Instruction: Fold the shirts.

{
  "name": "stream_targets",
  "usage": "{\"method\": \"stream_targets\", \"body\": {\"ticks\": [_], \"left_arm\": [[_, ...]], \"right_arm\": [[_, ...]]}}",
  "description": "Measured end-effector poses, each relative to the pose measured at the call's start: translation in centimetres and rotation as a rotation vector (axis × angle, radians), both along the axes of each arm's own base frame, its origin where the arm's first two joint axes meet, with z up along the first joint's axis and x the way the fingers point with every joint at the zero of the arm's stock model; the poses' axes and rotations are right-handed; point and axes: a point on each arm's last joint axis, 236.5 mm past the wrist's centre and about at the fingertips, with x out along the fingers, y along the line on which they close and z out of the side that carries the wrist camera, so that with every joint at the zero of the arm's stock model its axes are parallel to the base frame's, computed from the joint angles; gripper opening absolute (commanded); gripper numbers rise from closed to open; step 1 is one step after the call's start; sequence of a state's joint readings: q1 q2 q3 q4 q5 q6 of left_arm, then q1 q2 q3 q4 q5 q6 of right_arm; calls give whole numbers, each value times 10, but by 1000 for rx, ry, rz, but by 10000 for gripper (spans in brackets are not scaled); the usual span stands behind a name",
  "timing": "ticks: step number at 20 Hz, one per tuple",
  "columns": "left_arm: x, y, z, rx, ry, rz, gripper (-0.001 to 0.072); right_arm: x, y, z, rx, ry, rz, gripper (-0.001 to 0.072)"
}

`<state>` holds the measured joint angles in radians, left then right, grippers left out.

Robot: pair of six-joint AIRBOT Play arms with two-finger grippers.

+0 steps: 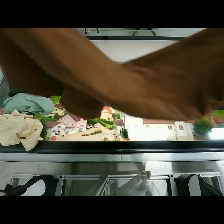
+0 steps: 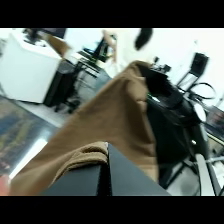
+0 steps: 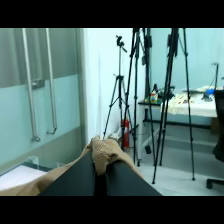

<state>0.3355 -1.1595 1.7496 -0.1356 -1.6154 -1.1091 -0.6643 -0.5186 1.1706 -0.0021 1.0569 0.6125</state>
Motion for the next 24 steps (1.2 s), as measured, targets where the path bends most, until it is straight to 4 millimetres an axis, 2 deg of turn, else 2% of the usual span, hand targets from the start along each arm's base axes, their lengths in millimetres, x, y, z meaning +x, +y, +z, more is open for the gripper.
{"method": "stream_targets", "body": {"ticks": [2,4,6,8,9,10,11,13,14,16,18,19,21,24], "left_arm": [[5,12,-22,3,72,55,26],[26,26,-68,20,215,116,26],[51,38,-128,34,391,153,26],[69,44,-191,43,546,150,29],[76,44,-222,42,615,138,155],[83,43,-252,36,677,126,398],[90,43,-278,30,733,120,698],[104,46,-327,19,840,115,717],[111,49,-346,9,882,114,717],[122,62,-373,-1,943,112,717],[127,78,-397,32,1001,109,717],[127,86,-409,63,1029,115,717],[126,100,-436,145,1085,149,717],[129,114,-468,208,1140,234,715]], "right_arm": [[5,-8,-6,14,27,-30,23],[26,-24,-34,82,131,-38,24],[60,-42,-83,173,285,-23,24],[99,-50,-156,266,488,16,32],[116,-51,-194,306,583,28,160],[132,-52,-231,344,673,32,318],[148,-53,-269,368,758,26,343],[169,-54,-330,398,898,22,345],[175,-53,-353,399,954,29,348],[177,-48,-380,383,1034,60,372],[170,-42,-398,361,1114,89,373],[162,-38,-407,346,1163,103,377],[141,-22,-433,315,1282,138,521],[107,11,-475,273,1439,189,521]]}}
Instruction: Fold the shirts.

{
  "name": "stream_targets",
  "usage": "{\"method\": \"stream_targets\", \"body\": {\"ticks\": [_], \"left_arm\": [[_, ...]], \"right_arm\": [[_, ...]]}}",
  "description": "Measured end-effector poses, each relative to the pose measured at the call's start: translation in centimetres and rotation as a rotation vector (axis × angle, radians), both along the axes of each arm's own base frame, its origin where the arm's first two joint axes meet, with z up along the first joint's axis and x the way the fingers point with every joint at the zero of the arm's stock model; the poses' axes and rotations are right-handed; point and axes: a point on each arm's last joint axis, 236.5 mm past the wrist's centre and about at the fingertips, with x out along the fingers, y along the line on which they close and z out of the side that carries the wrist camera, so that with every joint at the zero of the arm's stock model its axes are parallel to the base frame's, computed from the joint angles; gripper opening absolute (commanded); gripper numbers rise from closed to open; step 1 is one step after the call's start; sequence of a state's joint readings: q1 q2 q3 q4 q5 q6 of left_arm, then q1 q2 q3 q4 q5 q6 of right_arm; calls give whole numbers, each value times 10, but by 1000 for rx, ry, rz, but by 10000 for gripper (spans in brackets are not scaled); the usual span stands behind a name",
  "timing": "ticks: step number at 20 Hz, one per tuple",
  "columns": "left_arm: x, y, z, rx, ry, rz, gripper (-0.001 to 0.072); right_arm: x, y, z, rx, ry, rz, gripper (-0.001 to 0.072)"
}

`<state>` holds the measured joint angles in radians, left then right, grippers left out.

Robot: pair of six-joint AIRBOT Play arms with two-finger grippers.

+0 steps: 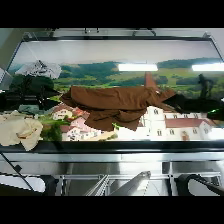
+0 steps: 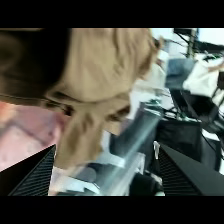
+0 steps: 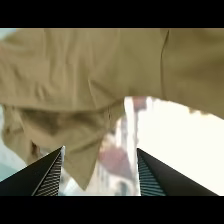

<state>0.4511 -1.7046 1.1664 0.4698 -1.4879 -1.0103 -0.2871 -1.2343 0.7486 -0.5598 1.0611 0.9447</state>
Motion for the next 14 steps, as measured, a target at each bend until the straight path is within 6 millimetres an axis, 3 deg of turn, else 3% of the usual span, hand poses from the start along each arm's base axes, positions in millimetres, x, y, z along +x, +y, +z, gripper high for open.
{"method": "stream_targets", "body": {"ticks": [4,6,10,11,12,13,14], "left_arm": [[15,19,-28,103,12,90,698],[24,27,-38,145,8,132,698],[40,28,-58,189,8,156,697],[45,24,-63,193,7,144,697],[50,18,-68,194,6,127,696],[56,10,-72,193,5,107,611],[62,3,-75,187,5,90,423]], "right_arm": [[-21,52,-48,1,121,76,514],[-24,80,-65,28,162,94,459],[-17,127,-82,100,190,127,457],[-13,136,-83,118,186,132,425],[-7,142,-84,124,175,130,304],[0,144,-85,120,162,124,221],[6,147,-84,128,151,118,97]]}}
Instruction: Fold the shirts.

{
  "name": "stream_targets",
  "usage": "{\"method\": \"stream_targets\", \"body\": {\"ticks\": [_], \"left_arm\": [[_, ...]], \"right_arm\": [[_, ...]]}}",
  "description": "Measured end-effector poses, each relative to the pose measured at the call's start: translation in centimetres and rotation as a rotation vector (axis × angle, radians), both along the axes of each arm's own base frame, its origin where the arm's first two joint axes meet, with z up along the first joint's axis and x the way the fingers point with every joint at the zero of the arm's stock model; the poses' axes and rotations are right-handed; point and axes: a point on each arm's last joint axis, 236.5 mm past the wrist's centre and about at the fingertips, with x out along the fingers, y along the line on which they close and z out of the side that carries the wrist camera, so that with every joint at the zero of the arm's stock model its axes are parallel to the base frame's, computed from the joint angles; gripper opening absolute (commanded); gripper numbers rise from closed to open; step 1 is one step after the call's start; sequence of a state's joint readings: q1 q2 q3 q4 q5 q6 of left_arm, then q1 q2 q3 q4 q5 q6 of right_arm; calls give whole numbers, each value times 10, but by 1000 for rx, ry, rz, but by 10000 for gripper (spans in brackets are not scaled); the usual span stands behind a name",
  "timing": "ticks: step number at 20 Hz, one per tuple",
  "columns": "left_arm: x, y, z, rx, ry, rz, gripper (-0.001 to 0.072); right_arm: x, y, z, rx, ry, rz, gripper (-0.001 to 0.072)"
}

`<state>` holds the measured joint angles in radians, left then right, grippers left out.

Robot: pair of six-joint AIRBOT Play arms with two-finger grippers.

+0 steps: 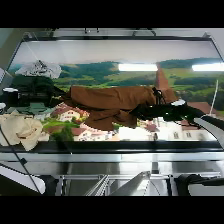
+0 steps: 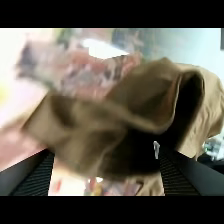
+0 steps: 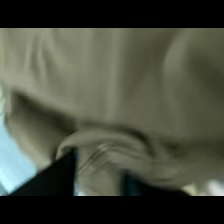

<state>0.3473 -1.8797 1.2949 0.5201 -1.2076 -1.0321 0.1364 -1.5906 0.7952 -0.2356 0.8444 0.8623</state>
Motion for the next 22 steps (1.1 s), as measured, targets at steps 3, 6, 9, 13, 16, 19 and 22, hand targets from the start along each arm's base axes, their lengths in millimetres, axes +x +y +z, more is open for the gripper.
{"method": "stream_targets", "body": {"ticks": [3,6,9,13,16,19,22], "left_arm": [[13,-20,-14,11,8,-66,-2],[23,-33,-10,8,-7,-116,1],[36,-36,28,13,-86,-157,17],[38,-48,158,-52,-321,-229,17],[13,-65,292,-90,-594,-291,20],[-34,-83,415,-82,-853,-320,22],[-87,-98,498,-41,-1057,-324,23]], "right_arm": [[9,6,5,19,-21,-2,23],[9,11,14,47,-38,18,23],[9,13,43,91,-91,50,23],[16,-2,151,171,-337,69,23],[7,-27,282,212,-664,41,24],[-29,-60,410,162,-1024,-37,24],[-76,-86,498,72,-1303,-162,24]]}}
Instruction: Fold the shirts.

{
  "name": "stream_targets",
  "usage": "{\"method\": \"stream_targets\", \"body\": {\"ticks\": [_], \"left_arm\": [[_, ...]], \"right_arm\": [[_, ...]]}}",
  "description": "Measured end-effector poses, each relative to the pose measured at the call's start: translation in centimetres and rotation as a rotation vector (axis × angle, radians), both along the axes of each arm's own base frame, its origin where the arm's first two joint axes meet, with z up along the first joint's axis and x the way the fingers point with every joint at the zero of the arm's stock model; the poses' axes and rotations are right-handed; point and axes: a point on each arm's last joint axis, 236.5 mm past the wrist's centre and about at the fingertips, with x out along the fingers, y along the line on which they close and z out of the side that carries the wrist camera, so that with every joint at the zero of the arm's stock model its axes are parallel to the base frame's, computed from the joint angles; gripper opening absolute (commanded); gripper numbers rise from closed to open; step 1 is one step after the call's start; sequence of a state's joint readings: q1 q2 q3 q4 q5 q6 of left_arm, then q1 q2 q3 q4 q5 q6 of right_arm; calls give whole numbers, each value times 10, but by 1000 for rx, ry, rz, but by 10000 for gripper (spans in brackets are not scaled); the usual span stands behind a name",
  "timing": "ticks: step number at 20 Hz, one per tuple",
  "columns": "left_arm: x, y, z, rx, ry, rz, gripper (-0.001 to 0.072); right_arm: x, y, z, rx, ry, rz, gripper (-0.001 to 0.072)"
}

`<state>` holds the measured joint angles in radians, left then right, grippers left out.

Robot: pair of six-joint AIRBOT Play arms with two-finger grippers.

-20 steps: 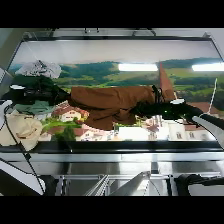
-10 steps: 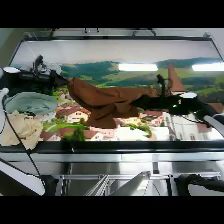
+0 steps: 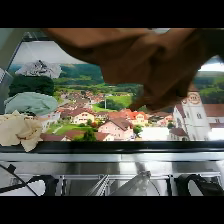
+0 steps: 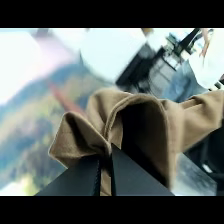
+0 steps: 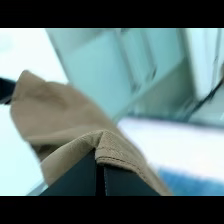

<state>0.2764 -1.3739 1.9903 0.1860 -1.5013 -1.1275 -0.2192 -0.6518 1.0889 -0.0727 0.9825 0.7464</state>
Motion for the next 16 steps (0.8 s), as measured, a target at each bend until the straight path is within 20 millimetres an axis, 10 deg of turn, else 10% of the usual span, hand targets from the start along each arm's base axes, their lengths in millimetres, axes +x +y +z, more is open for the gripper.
{"method": "stream_targets", "body": {"ticks": [3,6,12,13,14,16], "left_arm": [[-30,-9,20,-9,-37,5,24],[-32,-11,-16,-32,91,-19,24],[-8,3,-189,-39,578,6,63],[-9,5,-221,-34,657,8,280],[-11,7,-256,-32,744,6,324],[-18,13,-314,-28,899,11,339]], "right_arm": [[-23,-9,23,-13,-58,-73,24],[-2,-11,-13,-28,106,-51,24],[63,6,-191,-46,680,128,26],[68,12,-225,-55,773,155,147],[70,19,-261,-65,872,184,363],[68,28,-320,-93,1033,227,385]]}}
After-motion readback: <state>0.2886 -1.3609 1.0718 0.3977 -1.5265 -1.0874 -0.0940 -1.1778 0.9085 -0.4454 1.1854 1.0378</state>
